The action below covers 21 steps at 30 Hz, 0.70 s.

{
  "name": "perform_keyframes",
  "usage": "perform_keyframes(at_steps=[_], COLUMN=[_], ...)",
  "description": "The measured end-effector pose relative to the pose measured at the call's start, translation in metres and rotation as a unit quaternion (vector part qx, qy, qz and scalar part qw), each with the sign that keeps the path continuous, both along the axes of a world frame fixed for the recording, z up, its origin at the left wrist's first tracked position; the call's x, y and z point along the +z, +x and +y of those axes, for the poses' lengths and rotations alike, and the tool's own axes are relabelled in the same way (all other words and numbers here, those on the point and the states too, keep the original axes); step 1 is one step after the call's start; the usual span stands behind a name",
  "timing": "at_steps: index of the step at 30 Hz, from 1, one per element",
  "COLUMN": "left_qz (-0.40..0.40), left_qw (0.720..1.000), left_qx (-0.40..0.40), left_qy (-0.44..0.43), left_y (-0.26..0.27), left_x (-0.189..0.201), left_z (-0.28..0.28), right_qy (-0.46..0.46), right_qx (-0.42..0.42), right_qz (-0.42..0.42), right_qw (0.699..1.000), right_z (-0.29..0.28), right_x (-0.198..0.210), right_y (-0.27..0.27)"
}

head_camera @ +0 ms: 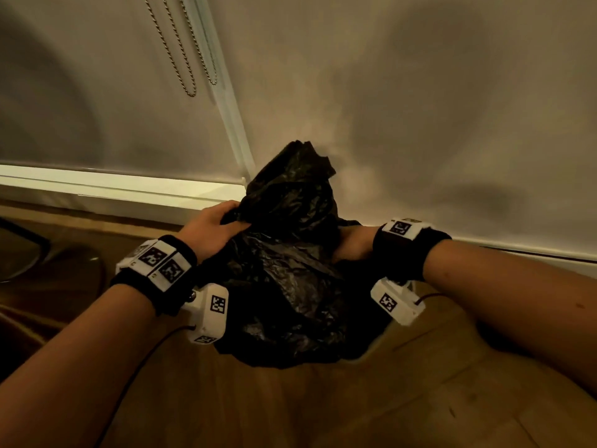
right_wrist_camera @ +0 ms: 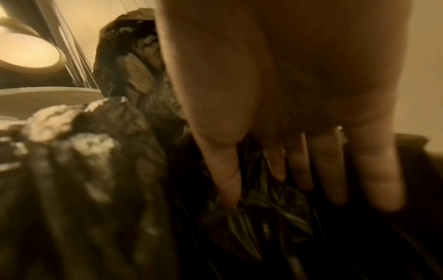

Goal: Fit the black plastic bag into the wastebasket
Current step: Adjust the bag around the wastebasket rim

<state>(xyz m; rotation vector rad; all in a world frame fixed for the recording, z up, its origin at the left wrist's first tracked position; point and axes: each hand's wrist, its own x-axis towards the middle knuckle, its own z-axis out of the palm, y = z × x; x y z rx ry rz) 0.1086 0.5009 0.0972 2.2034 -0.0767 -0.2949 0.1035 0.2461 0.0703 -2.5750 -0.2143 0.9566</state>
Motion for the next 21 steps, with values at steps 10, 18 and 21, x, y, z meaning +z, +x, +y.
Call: perform_keyframes(at_steps=[10,18,21], left_qz=[0.066,0.089,0.119], left_qw=[0.996,0.985,0.967], left_qx=[0.039,0.088,0.093], left_qy=[-0.034,-0.12,-0.203], left_y=[0.001,-0.012,-0.02], left_x=[-0.021,-0.012,0.0], left_z=[0.01,-0.017,-0.06], right_qy=[0.005,0.206,0.296], right_qx=[-0.112,-0.157,-0.14], right_qz=[0.133,0.094,0.088], right_qw=[0.985,0.961,0.941], right_z=[0.0,-0.037,-0.032], right_x=[-0.04,0.063,0.08], right_y=[0.015,-0.013,-0.049])
